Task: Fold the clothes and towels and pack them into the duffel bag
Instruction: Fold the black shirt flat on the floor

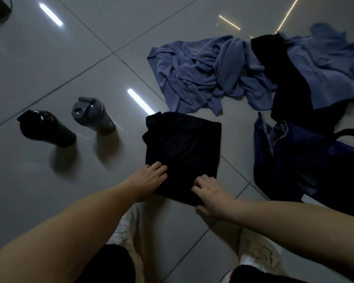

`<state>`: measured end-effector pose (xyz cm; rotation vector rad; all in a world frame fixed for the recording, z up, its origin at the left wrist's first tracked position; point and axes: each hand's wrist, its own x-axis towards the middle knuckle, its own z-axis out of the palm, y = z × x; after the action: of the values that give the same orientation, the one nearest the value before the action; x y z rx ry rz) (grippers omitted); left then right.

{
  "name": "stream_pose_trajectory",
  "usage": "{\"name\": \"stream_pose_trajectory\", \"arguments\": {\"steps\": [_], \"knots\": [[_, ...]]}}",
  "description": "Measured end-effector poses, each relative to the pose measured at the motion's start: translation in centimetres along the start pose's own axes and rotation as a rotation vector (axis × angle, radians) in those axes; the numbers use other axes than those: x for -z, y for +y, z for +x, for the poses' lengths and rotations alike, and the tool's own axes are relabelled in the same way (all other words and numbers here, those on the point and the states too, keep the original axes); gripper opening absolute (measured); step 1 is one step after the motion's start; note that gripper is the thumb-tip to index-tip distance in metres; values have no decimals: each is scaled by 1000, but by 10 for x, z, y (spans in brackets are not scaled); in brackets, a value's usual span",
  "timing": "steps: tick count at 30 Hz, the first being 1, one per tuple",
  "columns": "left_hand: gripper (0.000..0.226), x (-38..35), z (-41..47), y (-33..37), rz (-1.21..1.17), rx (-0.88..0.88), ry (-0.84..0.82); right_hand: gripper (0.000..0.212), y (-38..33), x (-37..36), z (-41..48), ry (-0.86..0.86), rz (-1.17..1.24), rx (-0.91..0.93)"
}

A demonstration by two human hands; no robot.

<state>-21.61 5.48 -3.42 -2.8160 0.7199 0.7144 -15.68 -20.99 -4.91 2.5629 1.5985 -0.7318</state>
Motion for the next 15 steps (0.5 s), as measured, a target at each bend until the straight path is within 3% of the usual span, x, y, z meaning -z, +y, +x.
{"name": "stream_pose_trajectory", "arguments": {"steps": [5,9,12,15], "knots": [[37,-9,5,0,28,-2,3,25,4,-4,2,95,-34,21],[36,3,9,1,-84,52,34,19,6,-3,6,106,16,4],[35,21,8,-8,-174,40,163,19,11,15,7,84,230,-79],[42,37,2,-21,-248,-7,189,9,19,42,2,89,545,-166]]}}
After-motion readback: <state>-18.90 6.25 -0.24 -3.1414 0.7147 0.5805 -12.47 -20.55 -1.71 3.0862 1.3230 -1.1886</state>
